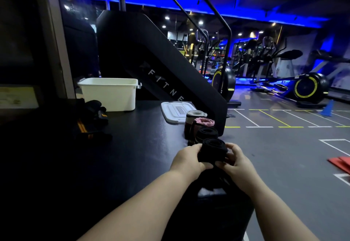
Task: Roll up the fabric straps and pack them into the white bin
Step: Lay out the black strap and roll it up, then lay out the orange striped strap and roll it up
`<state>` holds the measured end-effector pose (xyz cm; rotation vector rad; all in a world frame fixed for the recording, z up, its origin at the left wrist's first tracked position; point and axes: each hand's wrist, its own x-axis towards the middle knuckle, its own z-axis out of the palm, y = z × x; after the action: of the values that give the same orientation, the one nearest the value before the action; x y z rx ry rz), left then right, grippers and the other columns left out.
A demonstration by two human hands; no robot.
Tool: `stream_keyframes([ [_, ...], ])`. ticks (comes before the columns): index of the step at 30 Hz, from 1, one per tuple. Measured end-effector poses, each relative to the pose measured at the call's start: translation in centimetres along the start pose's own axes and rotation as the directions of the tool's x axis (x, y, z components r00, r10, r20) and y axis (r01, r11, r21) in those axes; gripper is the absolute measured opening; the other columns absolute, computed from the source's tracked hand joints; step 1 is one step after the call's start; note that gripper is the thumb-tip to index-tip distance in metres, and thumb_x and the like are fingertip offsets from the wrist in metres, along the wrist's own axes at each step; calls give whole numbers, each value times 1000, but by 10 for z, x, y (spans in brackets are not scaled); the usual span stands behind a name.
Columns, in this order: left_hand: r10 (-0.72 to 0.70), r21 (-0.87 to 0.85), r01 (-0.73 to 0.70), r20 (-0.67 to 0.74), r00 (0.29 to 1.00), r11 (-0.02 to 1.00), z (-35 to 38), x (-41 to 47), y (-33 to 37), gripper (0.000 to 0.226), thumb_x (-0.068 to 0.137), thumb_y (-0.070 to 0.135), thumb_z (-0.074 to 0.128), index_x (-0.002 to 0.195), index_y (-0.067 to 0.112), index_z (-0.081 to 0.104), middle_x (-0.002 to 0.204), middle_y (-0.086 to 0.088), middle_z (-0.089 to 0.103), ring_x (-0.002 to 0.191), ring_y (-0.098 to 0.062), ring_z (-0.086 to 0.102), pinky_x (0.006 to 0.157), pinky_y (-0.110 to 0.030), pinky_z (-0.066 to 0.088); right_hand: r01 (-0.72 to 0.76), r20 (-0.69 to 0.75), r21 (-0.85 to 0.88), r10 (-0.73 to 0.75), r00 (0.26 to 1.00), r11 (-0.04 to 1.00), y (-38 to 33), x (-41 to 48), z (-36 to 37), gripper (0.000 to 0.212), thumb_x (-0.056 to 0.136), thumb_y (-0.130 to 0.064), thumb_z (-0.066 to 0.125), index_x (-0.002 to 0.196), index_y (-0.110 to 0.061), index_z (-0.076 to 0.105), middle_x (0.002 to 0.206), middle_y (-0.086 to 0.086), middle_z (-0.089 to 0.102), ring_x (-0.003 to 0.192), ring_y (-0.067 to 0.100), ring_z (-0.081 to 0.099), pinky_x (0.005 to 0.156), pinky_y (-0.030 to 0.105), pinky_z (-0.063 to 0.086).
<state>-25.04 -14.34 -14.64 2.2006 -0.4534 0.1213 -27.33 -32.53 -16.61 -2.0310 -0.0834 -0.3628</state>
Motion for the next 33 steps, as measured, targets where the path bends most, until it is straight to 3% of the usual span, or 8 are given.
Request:
stream_keyframes([
  [6,-11,-9,11,-11,1000,1000,2,2,-1,48,76,30,79,120,35,61,106,9,71,104,-11,64,94,-30,49,-29,11,64,29,1000,997,4,6,1,58,83,0,71,128,-28,47,114,-1,69,105,10,67,96,37,51],
  [13,-61,24,63,-69,996,998,10,5,1,56,78,38,77,129,31,56,116,5,68,111,-15,61,96,-28,47,-61,8,178,60,998,982,3,8,4,59,86,6,65,132,-25,45,112,-8,68,98,-4,65,86,21,52],
  [16,-80,35,83,-87,993,996,13,5,1,50,77,41,77,123,29,58,112,5,68,108,-15,62,92,-27,48,-63,-23,194,68,997,979,4,7,4,59,85,5,67,133,-24,47,113,-3,68,102,4,66,86,23,52],
  [19,-84,33,87,-92,992,996,12,6,0,50,77,42,77,121,27,59,113,5,68,109,-15,61,93,-28,48,-48,-85,173,64,994,984,0,5,6,50,83,3,70,121,-25,53,107,-5,68,99,7,65,78,16,52],
  [22,-89,28,92,-85,992,995,11,6,-1,50,77,43,77,121,27,60,113,6,68,108,-14,61,92,-27,47,-37,-183,96,54,982,995,-1,2,7,40,79,-1,75,108,-21,56,99,-4,67,94,10,65,79,20,52],
  [27,-111,-31,109,-77,991,994,7,3,-5,40,78,41,76,111,25,62,107,7,69,103,-14,63,91,-30,50,99,-434,66,-61,899,993,-9,-11,13,30,78,-6,78,86,-23,54,83,2,61,71,21,58,62,16,46],
  [33,-185,0,187,-130,974,982,-24,-3,-28,37,83,44,72,111,21,63,106,4,67,101,-17,63,89,-29,49,277,-388,83,-225,894,957,-46,-22,46,26,81,-5,75,83,-25,57,70,-5,57,59,6,52,61,18,45],
])
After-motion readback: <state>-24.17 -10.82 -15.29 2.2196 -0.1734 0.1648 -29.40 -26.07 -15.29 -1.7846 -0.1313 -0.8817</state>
